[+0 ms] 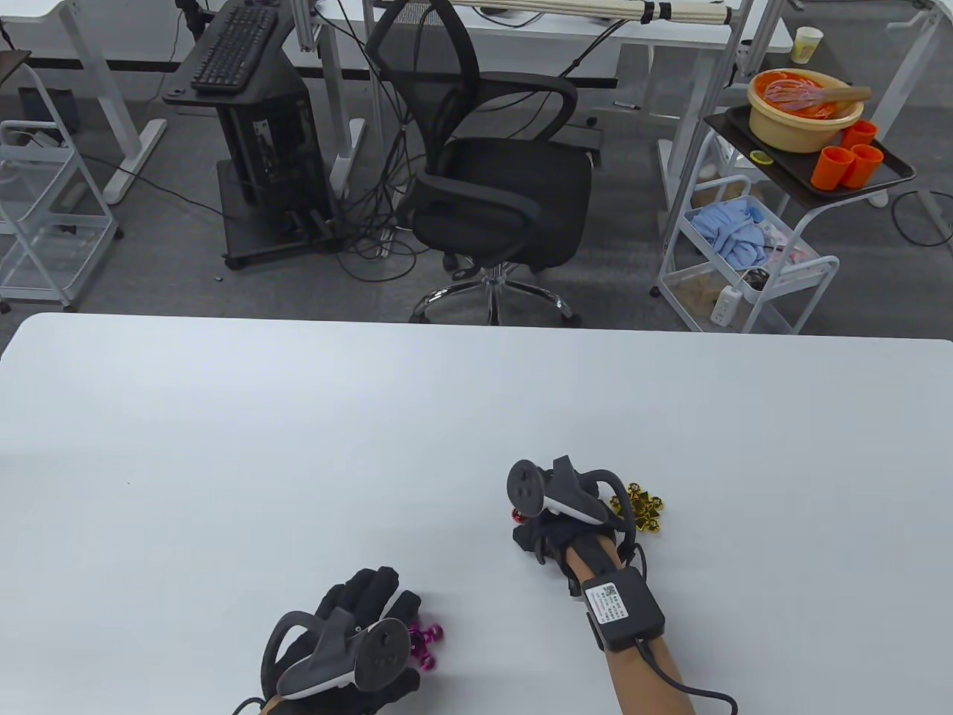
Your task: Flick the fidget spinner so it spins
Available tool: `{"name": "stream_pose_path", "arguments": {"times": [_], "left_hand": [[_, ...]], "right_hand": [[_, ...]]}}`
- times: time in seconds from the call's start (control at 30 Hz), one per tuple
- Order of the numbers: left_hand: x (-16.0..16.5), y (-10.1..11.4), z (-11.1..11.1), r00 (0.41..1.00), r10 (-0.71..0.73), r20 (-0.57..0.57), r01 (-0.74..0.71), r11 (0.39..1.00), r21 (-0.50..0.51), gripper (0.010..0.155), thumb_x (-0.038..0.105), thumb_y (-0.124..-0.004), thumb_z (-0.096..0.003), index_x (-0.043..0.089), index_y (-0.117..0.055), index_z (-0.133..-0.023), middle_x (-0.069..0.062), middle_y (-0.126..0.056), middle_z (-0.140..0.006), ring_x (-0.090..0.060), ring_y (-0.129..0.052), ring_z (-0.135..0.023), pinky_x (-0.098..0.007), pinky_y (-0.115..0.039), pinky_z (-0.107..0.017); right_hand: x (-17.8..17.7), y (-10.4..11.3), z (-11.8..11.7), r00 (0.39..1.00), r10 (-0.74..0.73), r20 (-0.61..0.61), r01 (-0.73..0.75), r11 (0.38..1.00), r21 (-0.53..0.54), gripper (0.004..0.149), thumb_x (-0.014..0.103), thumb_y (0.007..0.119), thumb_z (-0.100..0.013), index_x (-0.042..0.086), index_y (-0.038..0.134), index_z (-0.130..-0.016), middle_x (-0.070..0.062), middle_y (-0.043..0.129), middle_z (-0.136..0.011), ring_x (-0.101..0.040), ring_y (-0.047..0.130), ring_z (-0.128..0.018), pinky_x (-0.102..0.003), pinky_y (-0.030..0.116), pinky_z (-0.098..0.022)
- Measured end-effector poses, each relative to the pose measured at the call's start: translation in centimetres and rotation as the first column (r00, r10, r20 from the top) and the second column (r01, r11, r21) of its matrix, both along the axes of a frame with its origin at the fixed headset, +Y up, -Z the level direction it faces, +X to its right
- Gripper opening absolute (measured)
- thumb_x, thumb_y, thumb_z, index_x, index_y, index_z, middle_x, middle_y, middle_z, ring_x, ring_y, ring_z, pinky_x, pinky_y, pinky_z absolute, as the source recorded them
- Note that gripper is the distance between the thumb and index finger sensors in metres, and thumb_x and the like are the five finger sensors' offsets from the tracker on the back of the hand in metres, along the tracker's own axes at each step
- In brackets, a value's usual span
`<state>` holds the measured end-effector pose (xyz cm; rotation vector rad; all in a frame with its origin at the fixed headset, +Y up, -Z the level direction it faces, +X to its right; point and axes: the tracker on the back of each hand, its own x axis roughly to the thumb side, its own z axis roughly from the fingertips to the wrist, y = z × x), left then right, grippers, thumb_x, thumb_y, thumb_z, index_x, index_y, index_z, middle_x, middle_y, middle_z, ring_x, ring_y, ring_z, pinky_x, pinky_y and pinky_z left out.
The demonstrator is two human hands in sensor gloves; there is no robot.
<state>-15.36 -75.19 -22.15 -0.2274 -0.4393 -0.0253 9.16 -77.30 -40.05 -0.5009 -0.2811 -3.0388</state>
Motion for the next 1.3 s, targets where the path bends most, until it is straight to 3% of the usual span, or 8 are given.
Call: {"name": "stream_pose_path", "arguments": {"times": [0.07, 0.2, 0.33, 0.5, 0.9, 1.1, 1.3], "left_hand": [[0.0, 0.0, 0.1, 1.0, 0.003, 0.005, -0.003, 1.0, 0.005, 0.082, 0.066, -0.069, -0.0366, 0.025, -0.037, -0.101, -0.015, -0.02, -0.113, -0.042, -0.032, -0.105, -0.062, -0.04, -0.076], [0.2, -0.3, 0.0, 1.0, -0.004, 0.012, 0.004, 1.0, -0.002, 0.082, 0.066, -0.069, -0.0366, 0.025, -0.037, -0.101, -0.015, -0.02, -0.113, -0.042, -0.032, -0.105, -0.062, -0.04, -0.076], [0.7, -0.7, -0.1, 1.0, -0.02, 0.022, 0.02, 1.0, -0.015, 0.082, 0.065, -0.068, -0.0369, 0.025, -0.036, -0.101, -0.015, -0.019, -0.113, -0.042, -0.031, -0.106, -0.062, -0.039, -0.076], [1.2, -0.8, 0.2, 0.999, -0.039, 0.038, 0.039, 0.999, -0.005, 0.082, 0.065, -0.068, -0.037, 0.025, -0.036, -0.101, -0.015, -0.019, -0.113, -0.042, -0.03, -0.106, -0.062, -0.039, -0.076], [3.7, -0.9, 1.5, 0.989, -0.085, 0.117, 0.08, 0.996, 0.046, 0.081, 0.065, -0.069, -0.0369, 0.026, -0.038, -0.1, -0.015, -0.018, -0.113, -0.041, -0.03, -0.106, -0.062, -0.038, -0.076], [5.3, -1.2, 2.3, 0.979, -0.118, 0.169, 0.108, 0.992, 0.069, 0.08, 0.065, -0.069, -0.0368, 0.026, -0.038, -0.1, -0.014, -0.017, -0.113, -0.041, -0.028, -0.106, -0.062, -0.036, -0.077], [7.3, -2.1, 2.4, 0.964, -0.144, 0.224, 0.144, 0.989, 0.02, 0.08, 0.065, -0.068, -0.0367, 0.03, -0.035, -0.101, -0.013, -0.011, -0.113, -0.04, -0.023, -0.106, -0.062, -0.033, -0.077]], "right_hand": [[-0.1, 0.9, 1.7, 0.996, -0.066, -0.054, 0.068, 0.997, 0.032, 0.086, 0.055, 0.087, -0.036, 0.011, 0.048, -0.098, -0.018, 0.064, -0.097, -0.047, 0.073, -0.079, -0.063, 0.066, -0.062], [-0.7, 2.4, 7.7, 0.963, -0.156, -0.22, 0.174, 0.983, 0.066, 0.086, 0.056, 0.086, -0.036, 0.012, 0.048, -0.098, -0.017, 0.065, -0.098, -0.047, 0.075, -0.079, -0.062, 0.068, -0.061], [-1.7, 2.0, 12.4, 0.932, -0.138, -0.336, 0.164, 0.985, 0.05, 0.086, 0.056, 0.087, -0.035, 0.012, 0.049, -0.098, -0.017, 0.065, -0.098, -0.047, 0.076, -0.079, -0.062, 0.069, -0.061], [-2.2, 1.3, 15.7, 0.901, -0.087, -0.425, 0.125, 0.99, 0.062, 0.086, 0.056, 0.087, -0.035, 0.011, 0.049, -0.098, -0.016, 0.065, -0.098, -0.047, 0.075, -0.08, -0.062, 0.069, -0.061], [-2.5, -0.6, 17.5, 0.859, -0.04, -0.511, 0.061, 0.998, 0.024, 0.086, 0.054, 0.087, -0.036, 0.011, 0.046, -0.099, -0.017, 0.062, -0.1, -0.047, 0.072, -0.083, -0.061, 0.065, -0.064], [-2.5, -1.4, 17.6, 0.86, -0.015, -0.51, 0.003, 1.0, -0.024, 0.084, 0.053, 0.08, -0.04, 0.012, 0.038, -0.1, -0.016, 0.054, -0.105, -0.046, 0.062, -0.09, -0.061, 0.058, -0.067], [-0.5, 0.0, 17.5, 0.877, -0.049, -0.478, 0.053, 0.999, -0.006, 0.09, 0.06, 0.074, -0.038, 0.013, 0.031, -0.101, -0.017, 0.042, -0.109, -0.05, 0.052, -0.096, -0.065, 0.05, -0.07]]}}
